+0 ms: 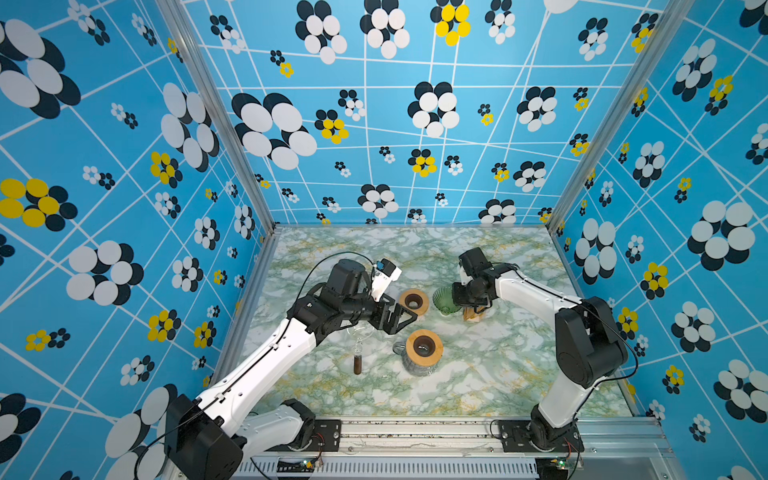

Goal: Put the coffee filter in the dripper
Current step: 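Open the right gripper and grasp the rim of the green ribbed dripper, then lift the green dripper and carry it over the wooden stand on the pitcher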

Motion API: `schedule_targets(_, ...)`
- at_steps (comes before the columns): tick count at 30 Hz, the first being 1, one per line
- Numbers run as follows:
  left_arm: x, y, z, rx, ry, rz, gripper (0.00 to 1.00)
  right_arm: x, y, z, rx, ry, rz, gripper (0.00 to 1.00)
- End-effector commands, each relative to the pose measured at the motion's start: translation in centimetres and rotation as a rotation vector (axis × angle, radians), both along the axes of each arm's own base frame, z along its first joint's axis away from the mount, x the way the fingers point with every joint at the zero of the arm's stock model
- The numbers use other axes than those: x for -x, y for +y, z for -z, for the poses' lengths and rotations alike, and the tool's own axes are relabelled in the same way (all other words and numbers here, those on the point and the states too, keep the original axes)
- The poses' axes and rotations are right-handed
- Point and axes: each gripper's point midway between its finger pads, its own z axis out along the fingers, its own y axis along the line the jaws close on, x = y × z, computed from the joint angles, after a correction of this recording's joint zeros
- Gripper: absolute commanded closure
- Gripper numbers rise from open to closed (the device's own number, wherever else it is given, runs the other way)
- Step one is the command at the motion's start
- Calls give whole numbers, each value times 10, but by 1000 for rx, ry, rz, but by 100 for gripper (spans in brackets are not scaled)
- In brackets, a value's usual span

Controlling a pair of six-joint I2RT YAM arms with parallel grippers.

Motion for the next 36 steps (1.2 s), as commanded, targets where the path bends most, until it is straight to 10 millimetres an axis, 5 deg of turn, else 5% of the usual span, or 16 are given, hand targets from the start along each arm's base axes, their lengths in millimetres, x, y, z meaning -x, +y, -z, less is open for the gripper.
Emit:
schedule_targets(1,-1,1,-2,-5,-8,9,1,-8,5,0,-15,-12,-20,80)
schedule_targets(15,-1,1,-3,-5,-11,10,1,-17,9,-23,-30,-66,-23,93)
schedule_targets(26,1,3,-13,18,-29,13,1,-2,20,-111,-193,-218,-52,95)
schedule_targets(36,36,8,-39,63,-45,120,1,62,42,-178,-406,-206,-210,95)
